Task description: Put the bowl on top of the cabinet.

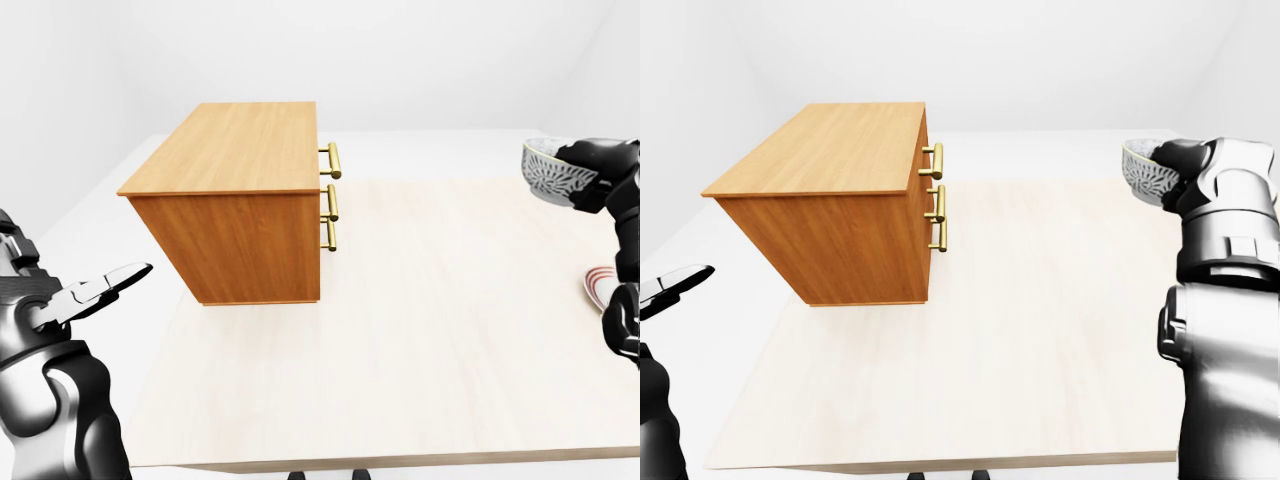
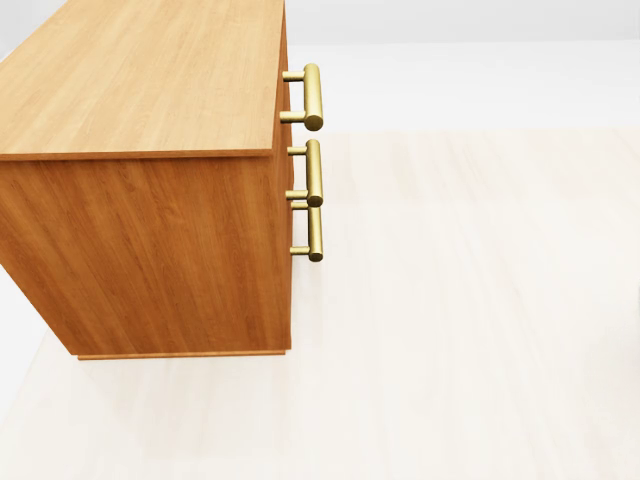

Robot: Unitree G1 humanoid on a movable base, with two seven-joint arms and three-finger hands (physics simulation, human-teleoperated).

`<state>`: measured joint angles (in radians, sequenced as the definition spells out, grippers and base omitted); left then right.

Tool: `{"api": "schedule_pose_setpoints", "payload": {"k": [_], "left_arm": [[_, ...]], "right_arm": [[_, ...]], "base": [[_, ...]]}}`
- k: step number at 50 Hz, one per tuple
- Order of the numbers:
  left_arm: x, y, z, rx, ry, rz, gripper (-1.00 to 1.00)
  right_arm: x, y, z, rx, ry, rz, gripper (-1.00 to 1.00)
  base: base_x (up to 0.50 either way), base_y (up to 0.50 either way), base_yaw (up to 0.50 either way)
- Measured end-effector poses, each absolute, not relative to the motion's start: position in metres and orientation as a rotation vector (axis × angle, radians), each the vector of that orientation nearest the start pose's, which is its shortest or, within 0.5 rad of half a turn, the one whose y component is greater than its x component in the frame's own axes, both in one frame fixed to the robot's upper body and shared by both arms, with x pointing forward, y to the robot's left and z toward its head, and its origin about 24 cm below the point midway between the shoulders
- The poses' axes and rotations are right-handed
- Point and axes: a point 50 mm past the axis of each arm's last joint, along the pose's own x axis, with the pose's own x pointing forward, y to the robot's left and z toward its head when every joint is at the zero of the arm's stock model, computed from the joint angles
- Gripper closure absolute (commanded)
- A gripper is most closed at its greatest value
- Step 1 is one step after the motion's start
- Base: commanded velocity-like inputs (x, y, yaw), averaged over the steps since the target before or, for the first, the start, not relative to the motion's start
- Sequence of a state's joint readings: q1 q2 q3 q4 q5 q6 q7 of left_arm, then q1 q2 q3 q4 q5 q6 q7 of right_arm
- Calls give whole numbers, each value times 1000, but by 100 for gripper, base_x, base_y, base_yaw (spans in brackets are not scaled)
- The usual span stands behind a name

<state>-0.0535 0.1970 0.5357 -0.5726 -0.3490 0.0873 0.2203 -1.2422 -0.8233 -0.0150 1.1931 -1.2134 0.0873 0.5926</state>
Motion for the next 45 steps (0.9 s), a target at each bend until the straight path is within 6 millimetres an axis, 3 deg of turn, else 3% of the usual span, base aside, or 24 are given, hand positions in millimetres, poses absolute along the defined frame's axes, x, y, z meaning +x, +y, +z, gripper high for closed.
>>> {"api": "schedule_pose_setpoints", "payload": {"k": [7, 14, 23, 30, 37, 45], "left_arm": [[196, 278, 195, -91, -641, 547, -100], [196, 278, 195, -91, -640, 547, -100], [196, 278, 194, -94, -637, 545, -100], [197, 279, 193, -97, -632, 544, -100], [198, 278, 191, -100, -622, 542, -100], [198, 278, 190, -102, -617, 541, -100]], "right_arm": [[388, -303, 318, -1507, 557, -142, 100], [403, -238, 356, -1581, 388, -93, 100], [416, -147, 364, -1634, 143, 15, 100], [413, -88, 367, -1663, -8, 91, 100], [404, -47, 375, -1661, -141, 126, 100], [393, -18, 387, -1655, -247, 144, 100]], "base": [[0, 0, 0], [0, 0, 0], [0, 0, 0], [0, 0, 0], [0, 0, 0], [0, 0, 0]]}}
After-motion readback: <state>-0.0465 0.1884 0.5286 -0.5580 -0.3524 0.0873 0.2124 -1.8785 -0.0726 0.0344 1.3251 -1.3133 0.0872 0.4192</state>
